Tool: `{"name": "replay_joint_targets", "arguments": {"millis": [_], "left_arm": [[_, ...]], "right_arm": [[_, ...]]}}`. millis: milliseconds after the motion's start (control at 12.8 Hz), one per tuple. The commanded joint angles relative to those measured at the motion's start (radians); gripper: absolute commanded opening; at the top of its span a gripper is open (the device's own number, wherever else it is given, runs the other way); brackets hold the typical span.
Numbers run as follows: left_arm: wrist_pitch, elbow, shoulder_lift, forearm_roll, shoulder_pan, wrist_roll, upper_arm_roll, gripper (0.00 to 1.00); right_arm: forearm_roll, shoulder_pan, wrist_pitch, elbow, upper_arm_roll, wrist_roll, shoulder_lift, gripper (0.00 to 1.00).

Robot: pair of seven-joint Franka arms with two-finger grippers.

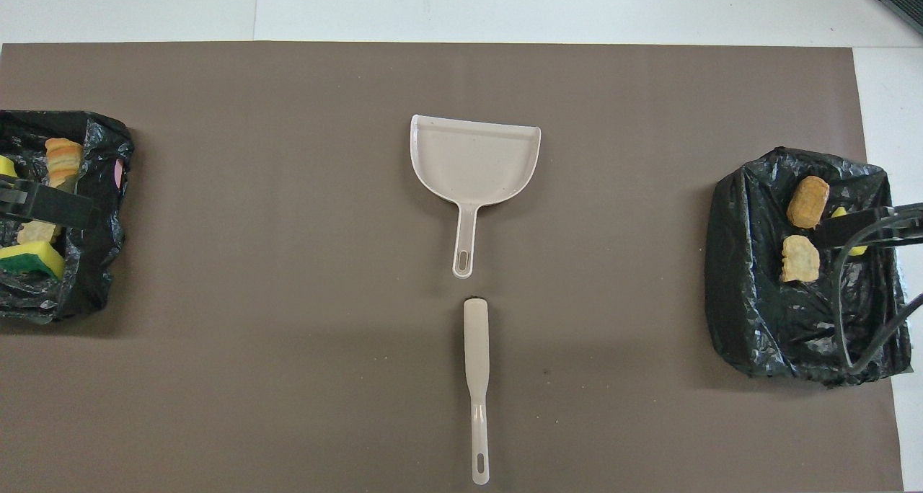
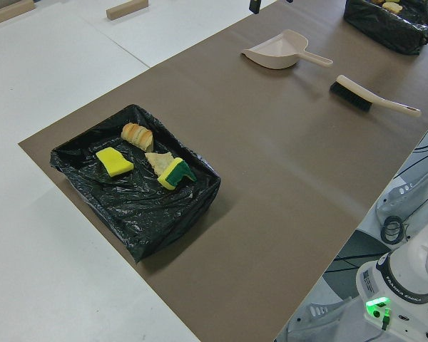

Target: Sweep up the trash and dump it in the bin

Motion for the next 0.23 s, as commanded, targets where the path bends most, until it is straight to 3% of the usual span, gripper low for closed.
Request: {"name": "replay_joint_targets", "arguments": {"millis": [0,156], "left_arm": [[0.003,-0.025,-0.010,-0.010,0.024,-0.016,-0.021,1.00],[0.003,-0.026,-0.012,-0.010,0.052,-0.014,-0.047,1.00]], "right_arm": [[-0.002,-0.020,-0.021,0.029,-0.001,-0.018,0.018,1.00],[-0.005,-0.020,-0.019,0.019,-0.001,-0.019,0.009,1.00]]}}
